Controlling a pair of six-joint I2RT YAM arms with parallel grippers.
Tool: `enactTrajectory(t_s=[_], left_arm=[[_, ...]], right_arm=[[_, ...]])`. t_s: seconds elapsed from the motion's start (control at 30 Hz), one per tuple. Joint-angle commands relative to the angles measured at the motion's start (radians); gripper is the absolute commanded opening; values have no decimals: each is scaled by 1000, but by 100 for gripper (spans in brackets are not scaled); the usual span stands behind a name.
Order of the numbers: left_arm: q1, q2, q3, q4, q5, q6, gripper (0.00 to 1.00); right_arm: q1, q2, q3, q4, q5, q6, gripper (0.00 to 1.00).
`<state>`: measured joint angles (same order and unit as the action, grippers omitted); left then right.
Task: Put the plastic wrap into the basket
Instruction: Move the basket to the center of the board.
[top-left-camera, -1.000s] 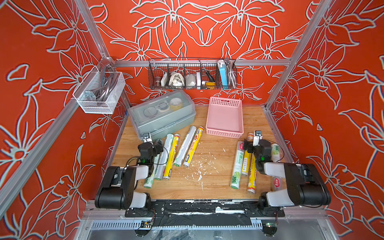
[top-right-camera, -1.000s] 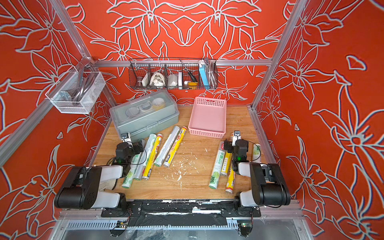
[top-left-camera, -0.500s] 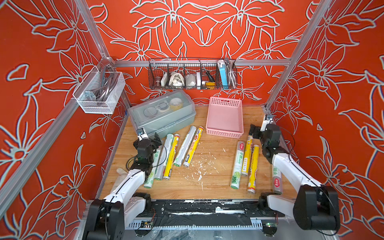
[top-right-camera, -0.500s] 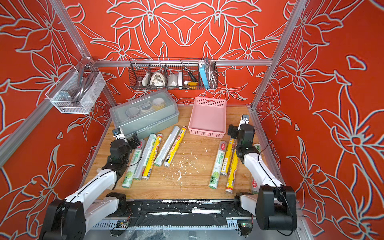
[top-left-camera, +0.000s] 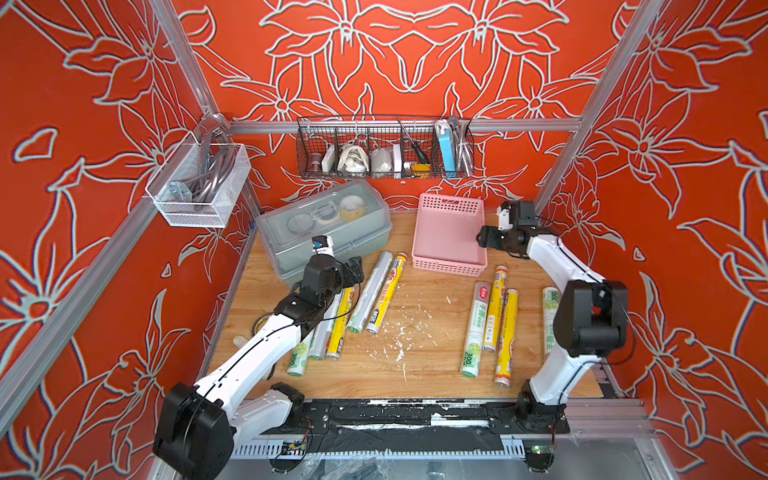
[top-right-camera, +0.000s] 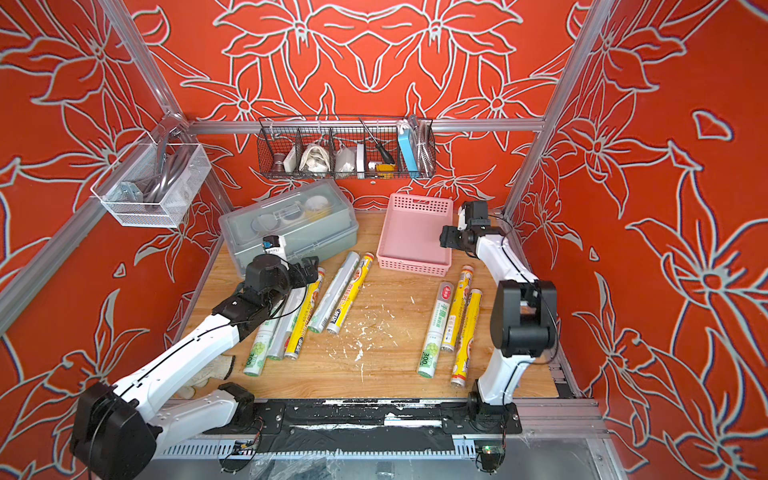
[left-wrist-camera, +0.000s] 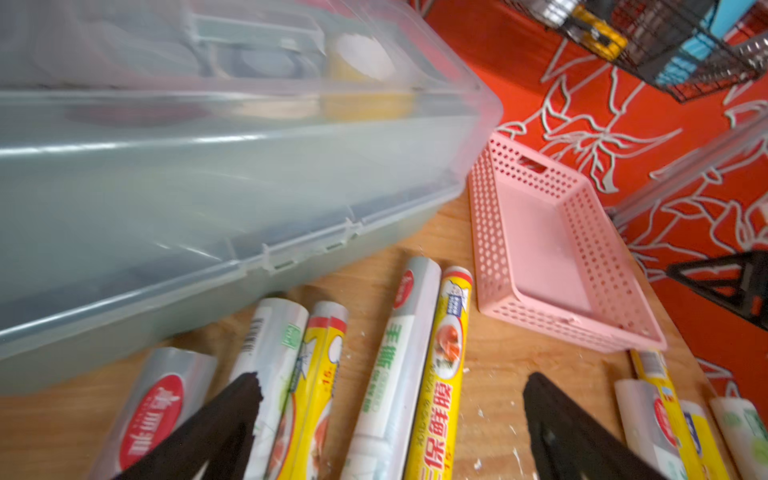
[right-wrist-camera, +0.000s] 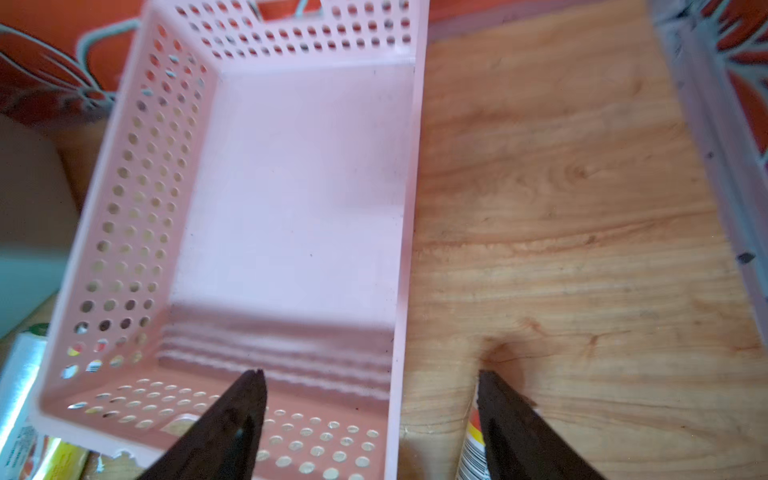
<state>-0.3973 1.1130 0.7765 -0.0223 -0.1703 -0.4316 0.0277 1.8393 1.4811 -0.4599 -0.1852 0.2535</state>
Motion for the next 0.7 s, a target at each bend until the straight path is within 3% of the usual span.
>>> enactTrajectory(t_s=[0.0, 0.23, 0.37, 0.67], left_arm=[[-34, 33, 34, -68, 74, -1, 98], [-59, 38, 44, -68, 130, 28, 98], [-61, 38, 40, -77, 134, 36, 97], [-61, -6, 21, -86, 121, 41, 96]], right_arm=[[5, 76, 90, -130, -25, -12, 79], [4, 240, 249, -226, -76, -37, 60], [10, 248, 255, -225, -90, -26, 49], [70, 237, 232, -264, -53, -11, 36]])
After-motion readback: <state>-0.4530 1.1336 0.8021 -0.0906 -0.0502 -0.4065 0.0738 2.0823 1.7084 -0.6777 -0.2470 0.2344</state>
